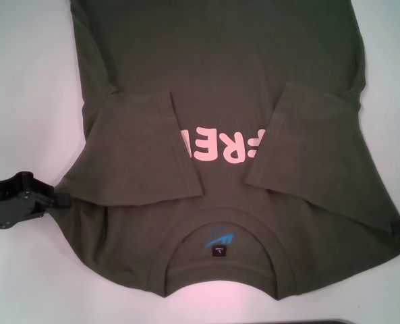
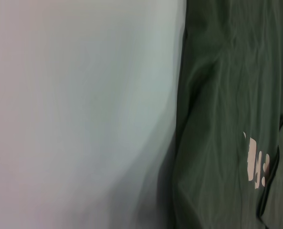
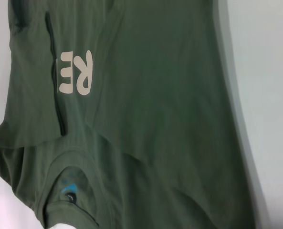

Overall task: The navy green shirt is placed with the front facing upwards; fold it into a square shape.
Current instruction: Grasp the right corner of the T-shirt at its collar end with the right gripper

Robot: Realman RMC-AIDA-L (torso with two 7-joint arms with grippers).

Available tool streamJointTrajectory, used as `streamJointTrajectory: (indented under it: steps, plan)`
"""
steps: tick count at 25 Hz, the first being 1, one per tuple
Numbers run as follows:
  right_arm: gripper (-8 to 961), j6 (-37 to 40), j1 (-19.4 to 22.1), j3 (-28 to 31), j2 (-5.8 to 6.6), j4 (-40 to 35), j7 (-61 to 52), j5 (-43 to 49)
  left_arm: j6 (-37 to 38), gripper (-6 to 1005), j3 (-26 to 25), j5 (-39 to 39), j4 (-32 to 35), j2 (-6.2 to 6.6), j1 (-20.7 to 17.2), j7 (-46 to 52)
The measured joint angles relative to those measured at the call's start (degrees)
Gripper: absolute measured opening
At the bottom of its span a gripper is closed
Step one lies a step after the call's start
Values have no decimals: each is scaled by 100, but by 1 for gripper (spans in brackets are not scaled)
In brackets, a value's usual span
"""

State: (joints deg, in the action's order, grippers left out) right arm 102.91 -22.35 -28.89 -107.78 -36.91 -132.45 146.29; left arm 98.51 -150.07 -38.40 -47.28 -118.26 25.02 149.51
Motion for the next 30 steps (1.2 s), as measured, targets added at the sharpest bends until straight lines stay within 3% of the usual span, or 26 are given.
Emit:
streamJointTrajectory:
  steps: [30]
  plan:
    - [786,-67,-270,205,-195,53,79,-19,21,13,-4,-22,0,-2,-7,-10]
